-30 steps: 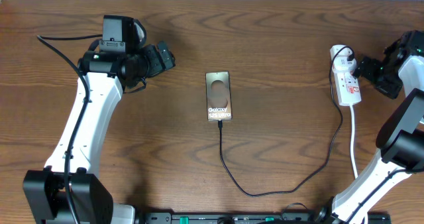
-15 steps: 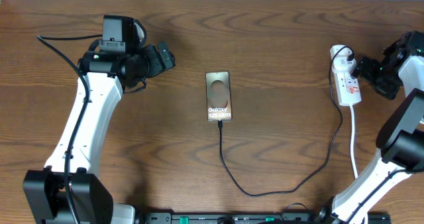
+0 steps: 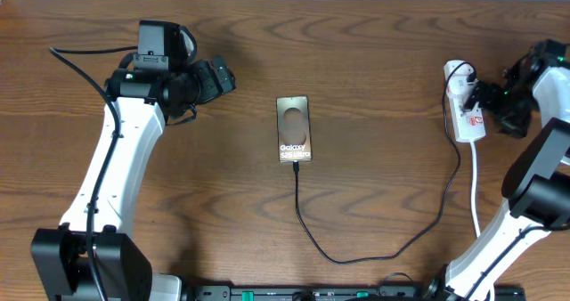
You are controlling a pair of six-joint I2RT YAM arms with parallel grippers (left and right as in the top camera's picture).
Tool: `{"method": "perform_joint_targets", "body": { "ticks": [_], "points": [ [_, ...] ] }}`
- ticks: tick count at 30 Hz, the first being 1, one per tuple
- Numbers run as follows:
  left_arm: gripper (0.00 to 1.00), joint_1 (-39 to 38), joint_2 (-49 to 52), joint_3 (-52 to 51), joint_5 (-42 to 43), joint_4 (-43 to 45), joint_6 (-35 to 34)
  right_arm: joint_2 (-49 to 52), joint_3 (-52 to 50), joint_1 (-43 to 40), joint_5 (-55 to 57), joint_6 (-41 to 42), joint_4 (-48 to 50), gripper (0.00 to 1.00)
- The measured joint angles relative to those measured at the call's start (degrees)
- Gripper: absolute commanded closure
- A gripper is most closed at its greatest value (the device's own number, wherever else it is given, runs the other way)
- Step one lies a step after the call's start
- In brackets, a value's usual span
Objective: Plug charger to phone and switch on socket
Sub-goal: 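Press the orange switch on the power strip with the right gripper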
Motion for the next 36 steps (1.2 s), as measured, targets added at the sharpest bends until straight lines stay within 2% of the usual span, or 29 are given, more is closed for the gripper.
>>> {"method": "perform_joint_targets", "body": {
  "ticks": [3,10,36],
  "points": [
    [0.0,0.0,0.0,0.0,0.0,0.0,0.0,-1.1,3.7,-0.4,1.6,-1.9,-2.0,0.01],
    [0.0,0.0,0.0,0.0,0.0,0.0,0.0,-4.3,4.5,-0.4,4.3,-5.9,-2.6,0.01],
    [0.0,0.0,0.0,0.0,0.0,0.0,0.0,-4.3,4.5,-0.4,5.3,-6.5,-2.1,0.01]
  ]
}}
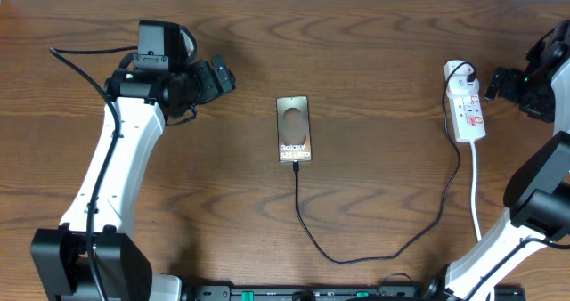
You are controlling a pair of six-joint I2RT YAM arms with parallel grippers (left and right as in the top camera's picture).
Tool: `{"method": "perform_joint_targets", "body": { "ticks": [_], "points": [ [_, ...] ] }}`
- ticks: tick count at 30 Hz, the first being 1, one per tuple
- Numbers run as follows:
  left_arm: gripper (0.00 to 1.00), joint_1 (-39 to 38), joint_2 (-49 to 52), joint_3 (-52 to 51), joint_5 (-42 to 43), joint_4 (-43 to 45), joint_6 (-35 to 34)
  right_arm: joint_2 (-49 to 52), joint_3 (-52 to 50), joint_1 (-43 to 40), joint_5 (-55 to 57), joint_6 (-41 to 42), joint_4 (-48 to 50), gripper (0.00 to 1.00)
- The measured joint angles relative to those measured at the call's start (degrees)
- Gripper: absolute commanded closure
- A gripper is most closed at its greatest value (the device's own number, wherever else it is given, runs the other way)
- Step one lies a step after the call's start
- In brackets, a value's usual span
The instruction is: Plug charger to phone and switch on socket
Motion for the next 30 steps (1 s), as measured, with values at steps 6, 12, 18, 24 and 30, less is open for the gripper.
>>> {"method": "perform_joint_targets", "body": {
  "ticks": [6,12,18,24,30],
  "points": [
    [0.0,0.0,0.0,0.0,0.0,0.0,0.0,0.0,0.0,0.0,0.0,0.0,0.0,0.01],
    [0.0,0.0,0.0,0.0,0.0,0.0,0.0,0.0,0.0,0.0,0.0,0.0,0.0,0.01],
    [0.0,0.0,-1.8,0.0,0.0,0.0,0.0,0.0,0.0,0.0,0.0,0.0,0.0,0.01],
    [0.01,0.0,-13.7,0.0,-4.8,-3.1,0.3,0.0,0.0,0.0,0.0,0.0,0.0,0.01],
    [0.01,0.0,-21.3,0.0,-11.8,-6.3,1.6,0.0,0.0,0.0,0.0,0.0,0.0,0.01]
  ]
}}
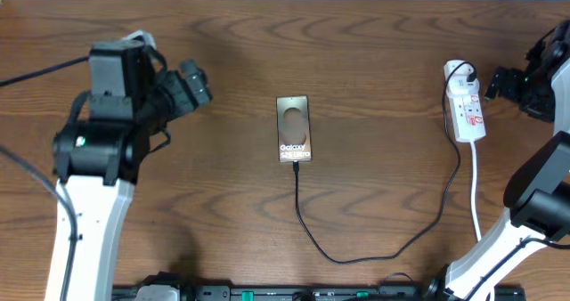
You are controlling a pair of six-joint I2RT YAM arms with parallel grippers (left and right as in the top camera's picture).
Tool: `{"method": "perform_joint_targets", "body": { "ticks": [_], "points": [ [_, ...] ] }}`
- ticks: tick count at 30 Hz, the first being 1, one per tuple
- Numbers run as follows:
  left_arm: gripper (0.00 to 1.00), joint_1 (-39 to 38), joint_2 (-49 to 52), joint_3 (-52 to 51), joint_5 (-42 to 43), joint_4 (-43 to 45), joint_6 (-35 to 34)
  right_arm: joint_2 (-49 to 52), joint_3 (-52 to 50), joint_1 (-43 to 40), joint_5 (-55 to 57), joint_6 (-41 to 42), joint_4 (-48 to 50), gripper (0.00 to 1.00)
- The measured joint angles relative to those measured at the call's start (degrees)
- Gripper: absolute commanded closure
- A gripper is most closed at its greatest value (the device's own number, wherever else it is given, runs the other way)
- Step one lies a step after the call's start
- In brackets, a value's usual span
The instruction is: Plug charger to phone and switch on socket
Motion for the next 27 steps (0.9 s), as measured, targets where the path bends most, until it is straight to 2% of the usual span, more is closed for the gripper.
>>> {"method": "perform_joint_targets", "body": {
  "ticks": [3,7,17,20,23,27],
  "points": [
    [0.01,0.0,-3.3,-2.8,-3.1,2.1,0.2,0.0,0.0,0.0,0.0,0.0,0.0,0.01],
    [0.0,0.0,-7.9,-12.1,-4.7,9.5,0.4,0.0,0.0,0.0,0.0,0.0,0.0,0.01],
    [0.0,0.0,-14.5,-45.7,-1.6,48.3,-0.3,0.0,0.0,0.0,0.3,0.0,0.0,0.01],
    [0.0,0.0,-16.0,-53.7,-0.7,55.9,-1.2,0.0,0.0,0.0,0.4,0.0,0.0,0.01],
    [0.01,0.0,-18.4,-60.7,-0.4,61.1,-1.8,0.0,0.0,0.0,0.4,0.0,0.0,0.01],
    [0.0,0.0,-22.4,-66.3,-0.5,63.1,-1.9,0.0,0.0,0.0,0.4,0.0,0.0,0.01]
  ]
}}
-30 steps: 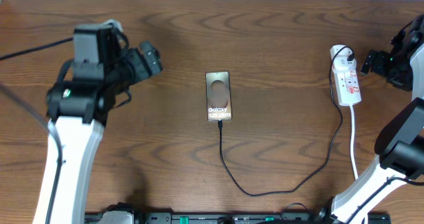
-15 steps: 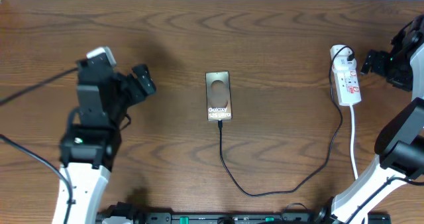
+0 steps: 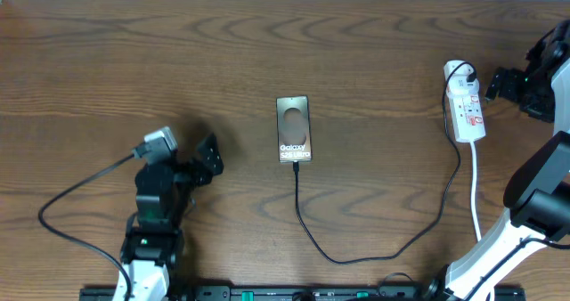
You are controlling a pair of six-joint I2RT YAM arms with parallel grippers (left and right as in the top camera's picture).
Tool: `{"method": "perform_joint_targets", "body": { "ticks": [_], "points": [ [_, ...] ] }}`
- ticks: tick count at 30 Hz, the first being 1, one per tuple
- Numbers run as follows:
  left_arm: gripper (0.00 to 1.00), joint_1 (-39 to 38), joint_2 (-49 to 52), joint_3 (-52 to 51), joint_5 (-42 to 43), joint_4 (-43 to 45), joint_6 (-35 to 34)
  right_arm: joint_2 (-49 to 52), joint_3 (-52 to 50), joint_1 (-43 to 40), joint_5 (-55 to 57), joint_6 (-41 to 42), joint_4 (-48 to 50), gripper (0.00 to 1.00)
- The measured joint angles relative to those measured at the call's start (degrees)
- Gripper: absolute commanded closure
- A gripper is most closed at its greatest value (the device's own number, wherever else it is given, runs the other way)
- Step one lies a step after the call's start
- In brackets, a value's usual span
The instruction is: Plug charger to phone and switch on socket
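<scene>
The dark phone (image 3: 293, 128) lies flat at mid-table, screen up. A thin black cable (image 3: 338, 258) runs from its near end, loops toward the front edge and rises to the white socket strip (image 3: 468, 114) at the right. A white charger plug (image 3: 458, 69) sits in the strip's far end. My right gripper (image 3: 492, 83) hovers just right of the strip's far end, apart from it, fingers together and empty. My left gripper (image 3: 211, 154) is low at the front left, well left of the phone, open and holding nothing.
The left arm is folded back near the table's front edge with its own cable (image 3: 80, 194) trailing left. The right arm rises along the right edge. The strip's white lead (image 3: 474, 190) runs toward the front.
The left arm has drawn back from the far left of the table to the front left, its gripper now nearer the front edge. The right gripper, phone, cable and strip have not moved.
At first my right gripper was on the socket strip near its switches while the left gripper hung far left of the phone. Then the right gripper stood clear to the strip's right. The left arm then shifted left, and now sits folded at the front.
</scene>
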Motion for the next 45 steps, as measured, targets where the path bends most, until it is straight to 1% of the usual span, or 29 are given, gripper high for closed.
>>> {"method": "perform_joint_targets", "body": {
  "ticks": [2,10,13,16,20,25,29,34,42,45],
  "points": [
    [0.0,0.0,-1.6,-1.5,-0.3,0.1,0.0,0.0,0.0,0.0,0.0,0.0,0.0,0.01],
    [0.0,0.0,-13.4,-10.2,-1.8,0.3,-0.2,0.0,0.0,0.0,0.0,0.0,0.0,0.01],
    [0.0,0.0,-16.2,-11.5,-2.1,-2.1,-0.2,0.0,0.0,0.0,0.0,0.0,0.0,0.01],
    [0.0,0.0,-19.4,-11.6,-3.1,-7.8,-0.2,0.0,0.0,0.0,0.0,0.0,0.0,0.01],
    [0.0,0.0,-27.9,-11.6,-5.1,-16.8,0.0,0.0,0.0,0.0,0.0,0.0,0.0,0.01],
    [0.0,0.0,-36.9,-11.0,-5.6,-18.0,2.1,0.0,0.0,0.0,0.0,0.0,0.0,0.01],
    [0.0,0.0,-42.3,-10.9,-5.8,-18.2,5.5,0.0,0.0,0.0,0.1,0.0,0.0,0.01],
    [0.0,0.0,-47.3,-10.8,-5.8,-18.2,12.3,0.0,0.0,0.0,0.2,0.0,0.0,0.01],
    [0.0,0.0,-47.5,-10.8,-5.8,-18.3,27.6,0.0,0.0,0.0,0.2,0.0,0.0,0.01],
    [0.0,0.0,-47.4,-10.8,-5.8,-18.2,29.6,0.0,0.0,0.0,0.2,0.0,0.0,0.01]
  ]
}}
